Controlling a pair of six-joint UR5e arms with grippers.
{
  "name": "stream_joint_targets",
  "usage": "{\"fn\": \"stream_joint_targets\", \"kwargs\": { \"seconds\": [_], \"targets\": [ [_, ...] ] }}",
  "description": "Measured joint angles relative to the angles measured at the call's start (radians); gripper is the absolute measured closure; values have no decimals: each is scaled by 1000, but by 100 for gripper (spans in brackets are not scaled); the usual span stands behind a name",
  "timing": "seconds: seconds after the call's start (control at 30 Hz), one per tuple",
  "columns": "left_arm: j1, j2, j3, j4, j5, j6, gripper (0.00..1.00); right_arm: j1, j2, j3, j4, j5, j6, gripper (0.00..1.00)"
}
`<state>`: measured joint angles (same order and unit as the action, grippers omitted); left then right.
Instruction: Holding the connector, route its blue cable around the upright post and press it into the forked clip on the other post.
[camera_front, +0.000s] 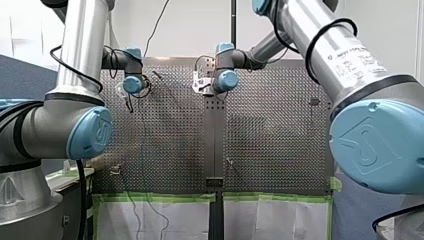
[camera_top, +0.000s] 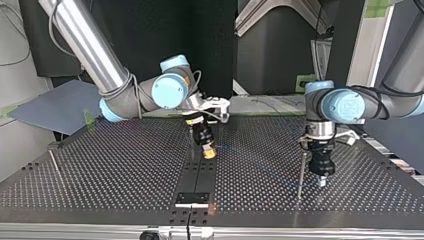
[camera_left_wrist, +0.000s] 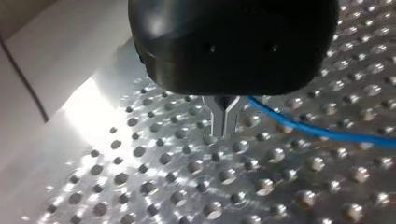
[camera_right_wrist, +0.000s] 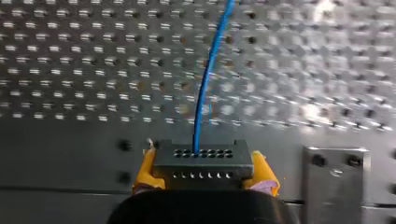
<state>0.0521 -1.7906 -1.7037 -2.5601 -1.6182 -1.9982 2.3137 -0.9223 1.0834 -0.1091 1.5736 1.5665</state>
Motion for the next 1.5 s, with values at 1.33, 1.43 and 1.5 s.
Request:
{"fn": "stream_joint_targets", "kwargs": {
  "seconds": [1.33,1.43,1.5],
  "targets": [
    [-17,-36,-35,3,29,-69,0,-2,16,360,-328,170,-11,100],
    [-17,-36,-35,3,29,-69,0,-5,16,388,-355,197,-18,100],
    [-17,-36,-35,2,29,-69,0,-8,16,407,-374,216,-25,100]
  ]
}}
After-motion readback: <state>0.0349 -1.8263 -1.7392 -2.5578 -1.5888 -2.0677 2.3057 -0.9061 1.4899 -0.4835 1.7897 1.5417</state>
